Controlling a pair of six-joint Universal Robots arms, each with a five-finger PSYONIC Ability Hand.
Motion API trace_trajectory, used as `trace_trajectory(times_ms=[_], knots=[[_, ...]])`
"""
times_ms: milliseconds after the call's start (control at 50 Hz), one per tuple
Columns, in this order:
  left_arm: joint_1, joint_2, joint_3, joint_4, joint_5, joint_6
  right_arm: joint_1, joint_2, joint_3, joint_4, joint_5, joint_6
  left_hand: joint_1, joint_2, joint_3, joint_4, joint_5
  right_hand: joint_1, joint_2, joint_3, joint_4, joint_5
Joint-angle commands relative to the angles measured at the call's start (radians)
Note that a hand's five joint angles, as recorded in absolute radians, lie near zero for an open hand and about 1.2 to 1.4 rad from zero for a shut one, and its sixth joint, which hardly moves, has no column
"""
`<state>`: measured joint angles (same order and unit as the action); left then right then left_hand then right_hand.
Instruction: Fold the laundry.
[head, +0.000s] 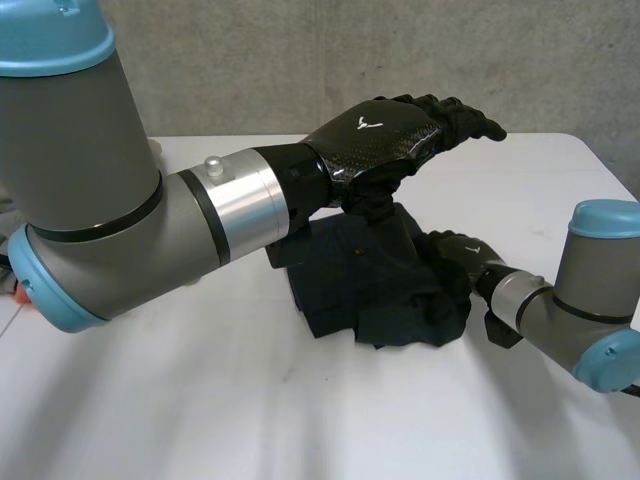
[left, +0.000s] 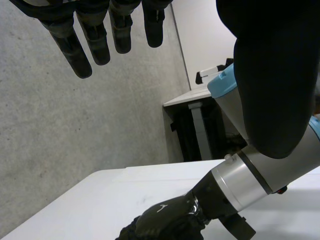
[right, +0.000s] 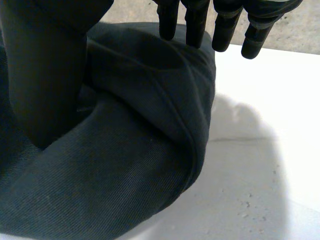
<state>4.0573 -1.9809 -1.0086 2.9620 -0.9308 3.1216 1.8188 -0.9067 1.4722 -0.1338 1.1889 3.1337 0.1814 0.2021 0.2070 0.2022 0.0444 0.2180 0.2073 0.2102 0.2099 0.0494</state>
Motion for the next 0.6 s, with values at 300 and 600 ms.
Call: trace_trajectory(times_ms=[300,600], knots=[[0.003,0.011,-0.002,0.018,-0.006,-0.005,-0.079,0.121,-0.274,-0.067,0.121,0.039,-0.007,-0.028,-0.032,-0.028,-0.044,1.178,1.189,1.186,1.186,1.172],[-0.012,0.024,0.004,0.028,-0.017,-0.006,-0.360,0.572,-1.105,0.170,0.359,0.072,-0.007,-0.028,-0.032,-0.028,-0.044,1.178,1.189,1.186,1.186,1.172]])
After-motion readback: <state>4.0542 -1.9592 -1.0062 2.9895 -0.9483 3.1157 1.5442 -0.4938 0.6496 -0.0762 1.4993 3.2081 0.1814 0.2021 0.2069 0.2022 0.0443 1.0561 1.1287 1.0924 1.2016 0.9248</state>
